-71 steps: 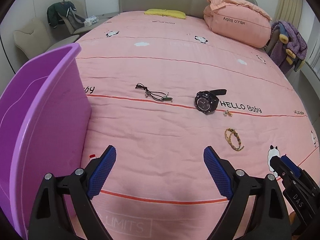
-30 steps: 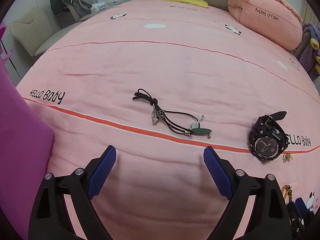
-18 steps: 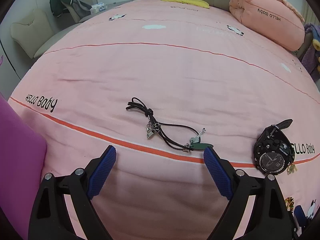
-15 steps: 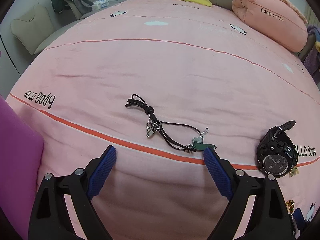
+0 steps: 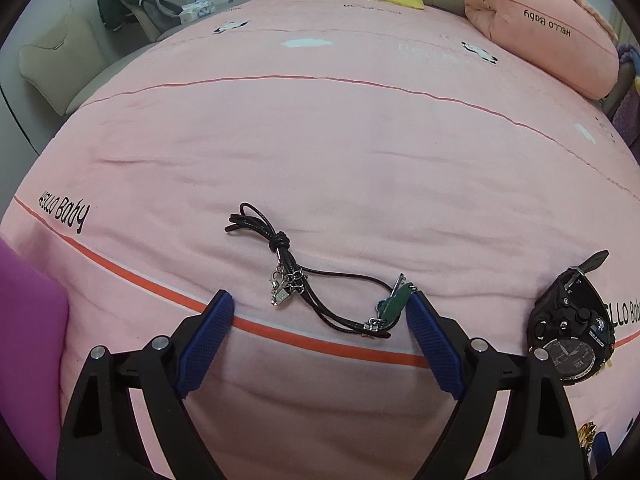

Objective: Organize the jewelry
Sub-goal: 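Grasp the black cord necklace with the left tool while the right tool grasps the gold beaded bracelet, then carry the black cord necklace and gold beaded bracelet with both tools over the purple basin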

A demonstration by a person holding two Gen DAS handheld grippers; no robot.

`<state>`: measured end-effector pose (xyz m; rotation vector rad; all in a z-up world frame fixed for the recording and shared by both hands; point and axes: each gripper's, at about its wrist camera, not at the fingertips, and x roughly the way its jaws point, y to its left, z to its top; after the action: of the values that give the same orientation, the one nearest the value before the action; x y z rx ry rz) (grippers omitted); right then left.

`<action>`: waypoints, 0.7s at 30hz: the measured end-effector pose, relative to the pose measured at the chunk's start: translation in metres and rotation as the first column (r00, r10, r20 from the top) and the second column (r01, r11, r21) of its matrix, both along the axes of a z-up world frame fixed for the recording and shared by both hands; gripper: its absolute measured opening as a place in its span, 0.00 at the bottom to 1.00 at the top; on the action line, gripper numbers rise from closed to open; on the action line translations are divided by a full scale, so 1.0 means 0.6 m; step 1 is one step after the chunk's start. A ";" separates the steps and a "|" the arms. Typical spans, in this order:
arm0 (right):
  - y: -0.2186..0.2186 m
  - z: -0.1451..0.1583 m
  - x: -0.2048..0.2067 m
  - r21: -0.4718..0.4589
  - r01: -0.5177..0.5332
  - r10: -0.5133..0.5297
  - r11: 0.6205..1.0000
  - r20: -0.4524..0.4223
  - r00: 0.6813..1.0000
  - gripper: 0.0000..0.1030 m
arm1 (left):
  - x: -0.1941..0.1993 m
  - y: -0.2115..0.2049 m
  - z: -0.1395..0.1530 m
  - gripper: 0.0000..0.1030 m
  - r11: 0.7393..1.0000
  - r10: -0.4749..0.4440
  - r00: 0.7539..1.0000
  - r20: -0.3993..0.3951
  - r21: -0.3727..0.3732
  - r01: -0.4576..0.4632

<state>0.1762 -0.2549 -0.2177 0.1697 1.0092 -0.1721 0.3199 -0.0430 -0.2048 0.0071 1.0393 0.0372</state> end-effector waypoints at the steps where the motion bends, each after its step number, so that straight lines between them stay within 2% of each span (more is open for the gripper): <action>1: 0.002 0.000 0.001 -0.002 -0.003 0.003 1.000 0.000 1.000 0.42 | -0.001 -0.002 0.001 0.74 1.000 -0.009 1.000 0.000 0.001 0.009; 3: 0.008 0.000 0.002 -0.013 -0.014 0.014 1.000 -0.004 1.000 0.37 | -0.006 -0.010 0.004 0.62 0.999 -0.034 0.999 0.004 0.007 0.034; 5: 0.015 0.000 0.004 -0.022 -0.034 0.034 0.999 -0.007 0.999 0.30 | -0.011 -0.018 0.008 0.42 0.998 -0.058 0.998 0.006 0.007 0.058; 6: 0.018 0.000 0.006 -0.022 -0.045 0.045 0.999 -0.007 0.999 0.24 | -0.014 -0.021 0.009 0.37 0.998 -0.065 0.998 0.007 0.005 0.065; 8: 0.019 0.000 0.006 -0.014 -0.050 0.050 0.999 -0.006 0.999 0.17 | -0.019 -0.024 0.012 0.14 0.997 -0.078 0.997 0.005 -0.005 0.078; 9: 0.018 0.000 0.007 -0.006 -0.051 0.051 0.999 -0.007 0.999 0.11 | -0.022 -0.025 0.013 0.09 0.996 -0.088 0.996 0.000 -0.016 0.088; 10: 0.015 0.002 0.007 0.003 -0.049 0.049 0.999 -0.007 0.999 0.08 | -0.027 -0.026 0.014 0.08 0.996 -0.092 0.996 -0.002 -0.020 0.092; 16: 0.002 0.019 -0.010 0.080 -0.037 0.036 0.996 0.015 0.999 0.08 | -0.063 -0.012 0.026 0.07 0.991 -0.104 0.994 -0.023 -0.086 0.102; 21: 0.008 0.043 -0.035 0.102 -0.048 0.044 0.994 0.040 0.998 0.08 | -0.117 -0.008 0.045 0.07 0.988 -0.116 0.993 -0.036 -0.105 0.112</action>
<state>0.1549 -0.2503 -0.1917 0.2429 0.9839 -0.0743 0.2499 -0.0476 -0.1777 -0.0266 1.0804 -0.1211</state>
